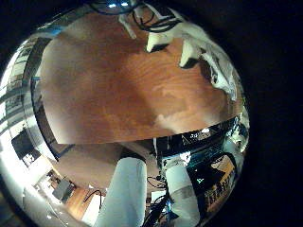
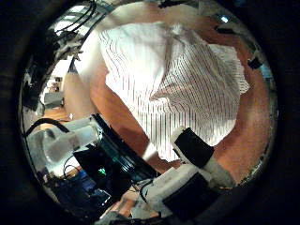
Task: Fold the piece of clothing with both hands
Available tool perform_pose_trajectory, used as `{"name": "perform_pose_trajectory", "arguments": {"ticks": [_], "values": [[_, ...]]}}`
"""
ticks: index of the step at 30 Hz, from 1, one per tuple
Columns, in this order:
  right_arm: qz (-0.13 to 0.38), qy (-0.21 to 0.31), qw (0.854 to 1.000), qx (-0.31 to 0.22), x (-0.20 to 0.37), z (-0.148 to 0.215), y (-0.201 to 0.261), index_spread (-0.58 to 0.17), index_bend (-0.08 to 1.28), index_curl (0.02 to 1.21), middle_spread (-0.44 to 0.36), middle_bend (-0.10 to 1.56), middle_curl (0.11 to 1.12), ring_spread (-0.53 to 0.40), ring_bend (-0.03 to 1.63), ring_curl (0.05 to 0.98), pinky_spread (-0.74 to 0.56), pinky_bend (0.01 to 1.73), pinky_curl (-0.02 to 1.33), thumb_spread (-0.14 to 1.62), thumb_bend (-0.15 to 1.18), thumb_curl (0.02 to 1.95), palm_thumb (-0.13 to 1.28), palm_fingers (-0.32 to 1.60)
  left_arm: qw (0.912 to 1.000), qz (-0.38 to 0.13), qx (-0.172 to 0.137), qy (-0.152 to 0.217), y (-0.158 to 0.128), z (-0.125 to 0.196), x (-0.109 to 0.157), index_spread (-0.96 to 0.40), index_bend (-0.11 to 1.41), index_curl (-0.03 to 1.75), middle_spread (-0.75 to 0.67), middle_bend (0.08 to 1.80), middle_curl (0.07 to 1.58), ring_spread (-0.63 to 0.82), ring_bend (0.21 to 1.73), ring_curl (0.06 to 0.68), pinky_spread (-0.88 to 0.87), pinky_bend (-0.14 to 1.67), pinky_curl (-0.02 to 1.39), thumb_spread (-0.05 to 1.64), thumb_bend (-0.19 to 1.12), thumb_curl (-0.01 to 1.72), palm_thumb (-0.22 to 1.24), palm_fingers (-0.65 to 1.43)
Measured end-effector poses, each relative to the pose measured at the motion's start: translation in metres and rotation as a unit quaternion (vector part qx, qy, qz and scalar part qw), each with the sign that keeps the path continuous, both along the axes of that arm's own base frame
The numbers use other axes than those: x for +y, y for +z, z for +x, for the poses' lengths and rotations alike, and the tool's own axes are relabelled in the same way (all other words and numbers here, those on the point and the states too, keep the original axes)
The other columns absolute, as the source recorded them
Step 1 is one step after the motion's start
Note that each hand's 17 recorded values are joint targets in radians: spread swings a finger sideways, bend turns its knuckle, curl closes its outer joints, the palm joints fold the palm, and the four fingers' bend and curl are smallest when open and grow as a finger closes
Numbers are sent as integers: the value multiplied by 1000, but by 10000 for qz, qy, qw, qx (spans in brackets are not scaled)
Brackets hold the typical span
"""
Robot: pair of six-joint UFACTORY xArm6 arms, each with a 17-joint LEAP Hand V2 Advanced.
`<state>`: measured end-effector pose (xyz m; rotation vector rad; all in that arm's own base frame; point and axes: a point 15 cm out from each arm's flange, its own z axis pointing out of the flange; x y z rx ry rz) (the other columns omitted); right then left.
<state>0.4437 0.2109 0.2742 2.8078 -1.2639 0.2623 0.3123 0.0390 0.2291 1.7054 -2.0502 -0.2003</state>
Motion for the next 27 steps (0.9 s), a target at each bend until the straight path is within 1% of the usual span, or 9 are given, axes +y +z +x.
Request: {"name": "perform_pose_trajectory", "arguments": {"ticks": [2,4,5,8,11,17,19,23,27], "values": [[220,-80,9997,-106,-9,0,23,-437,144,465,-231,282,494,-175,920,417,-13,1140,530,1248,-10,431,701,-43,10000,26,5,-39,2,0,-6,54,144,258,297,219,363,434,738,215,500,490,307,1122,-23,282,173,19],[451,-283,9984,-180,-25,0,45,-447,205,455,-238,331,490,-176,894,397,21,1068,498,1267,29,444,787,71,9999,37,-3,-94,7,1,-14,51,142,257,293,217,363,434,742,216,500,493,308,1115,-24,283,170,14],[530,-423,9976,-166,-37,-2,54,-449,199,446,-240,324,477,-184,893,385,35,1043,482,1273,36,448,812,91,9999,40,-8,-118,10,1,-20,50,142,257,292,218,363,434,743,216,500,494,308,1113,-23,284,170,14],[483,-713,9962,140,-67,-18,60,-449,194,436,-243,319,459,-194,880,372,61,995,455,1293,70,468,901,129,9998,88,-55,-160,20,1,-36,48,144,257,290,219,363,434,744,216,500,497,308,1108,-22,286,169,12],[371,-913,9944,383,-105,-34,70,-450,191,425,-233,324,446,-189,855,357,92,940,429,1309,72,475,931,146,9996,176,-100,-185,30,-2,-50,47,143,255,289,222,364,434,746,217,500,499,309,1112,-21,286,171,10],[248,-909,9939,577,-138,-48,77,-446,211,418,-197,340,430,-123,745,316,187,820,369,1324,49,482,946,151,9991,375,82,-177,55,-28,-66,47,144,254,288,224,365,434,748,217,500,502,309,1120,-20,286,175,8],[186,-938,9925,764,-146,-56,67,-446,212,415,-177,333,422,-96,711,301,219,788,352,1332,39,480,943,155,9990,435,50,-129,60,-32,-67,46,145,255,288,224,365,434,749,217,500,502,309,1127,-19,286,178,8],[140,-989,9909,907,-155,-74,56,-437,196,406,-155,313,407,-62,674,282,264,741,320,1335,5,478,915,181,9987,499,-64,-58,69,-38,-72,46,145,255,294,225,364,434,750,217,500,503,309,1134,-20,284,181,7],[-44,-993,9892,1077,-163,-88,53,-434,189,398,-145,299,395,-45,642,269,295,710,298,1322,-17,472,883,203,9985,538,-47,-124,66,-47,-82,46,144,254,296,224,364,426,755,217,497,503,308,1137,-20,282,181,9]]}}
